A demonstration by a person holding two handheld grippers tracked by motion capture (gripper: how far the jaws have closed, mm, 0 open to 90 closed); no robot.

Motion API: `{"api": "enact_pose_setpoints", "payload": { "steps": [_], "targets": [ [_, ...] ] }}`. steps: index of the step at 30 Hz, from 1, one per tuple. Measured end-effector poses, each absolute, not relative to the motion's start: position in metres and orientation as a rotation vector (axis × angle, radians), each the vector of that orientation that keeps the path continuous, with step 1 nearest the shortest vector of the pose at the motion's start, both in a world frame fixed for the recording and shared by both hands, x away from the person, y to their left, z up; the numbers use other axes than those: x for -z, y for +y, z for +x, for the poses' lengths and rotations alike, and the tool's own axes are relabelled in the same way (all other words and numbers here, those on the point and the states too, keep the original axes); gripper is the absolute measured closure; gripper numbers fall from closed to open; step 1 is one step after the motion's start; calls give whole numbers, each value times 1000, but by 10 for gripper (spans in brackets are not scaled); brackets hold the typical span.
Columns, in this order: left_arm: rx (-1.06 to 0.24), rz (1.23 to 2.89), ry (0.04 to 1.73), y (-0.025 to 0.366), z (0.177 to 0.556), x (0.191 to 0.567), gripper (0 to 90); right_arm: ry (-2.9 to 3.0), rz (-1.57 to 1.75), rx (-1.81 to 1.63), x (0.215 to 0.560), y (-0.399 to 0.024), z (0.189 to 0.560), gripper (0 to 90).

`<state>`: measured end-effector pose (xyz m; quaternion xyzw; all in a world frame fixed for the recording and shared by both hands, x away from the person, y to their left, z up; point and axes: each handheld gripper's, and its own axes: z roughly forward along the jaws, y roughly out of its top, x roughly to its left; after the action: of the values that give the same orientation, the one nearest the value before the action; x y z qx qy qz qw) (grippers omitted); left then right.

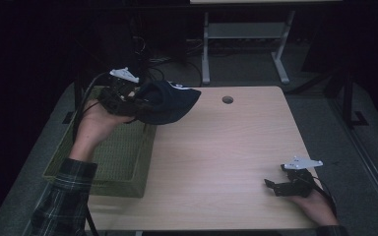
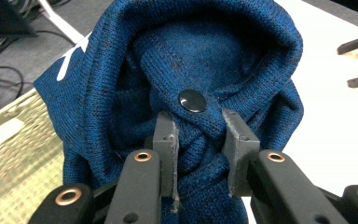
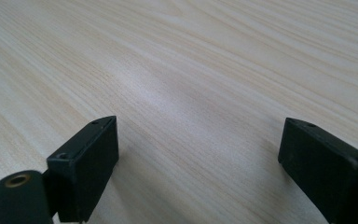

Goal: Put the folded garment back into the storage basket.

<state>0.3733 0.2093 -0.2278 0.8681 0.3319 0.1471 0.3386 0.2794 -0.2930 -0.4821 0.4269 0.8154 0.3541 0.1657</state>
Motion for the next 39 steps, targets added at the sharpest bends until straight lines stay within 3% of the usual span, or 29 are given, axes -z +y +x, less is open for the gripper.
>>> {"api": "enact_pose_setpoints", "payload": {
  "steps": [18,39],
  "targets": [
    [-469,2205,1054,275,365,242,697,2320,1218,-1009,482,-293,279,120],
    [-491,2194,1245,330,362,290,696,2316,1216,-1007,482,-293,280,122]
  ]
}}
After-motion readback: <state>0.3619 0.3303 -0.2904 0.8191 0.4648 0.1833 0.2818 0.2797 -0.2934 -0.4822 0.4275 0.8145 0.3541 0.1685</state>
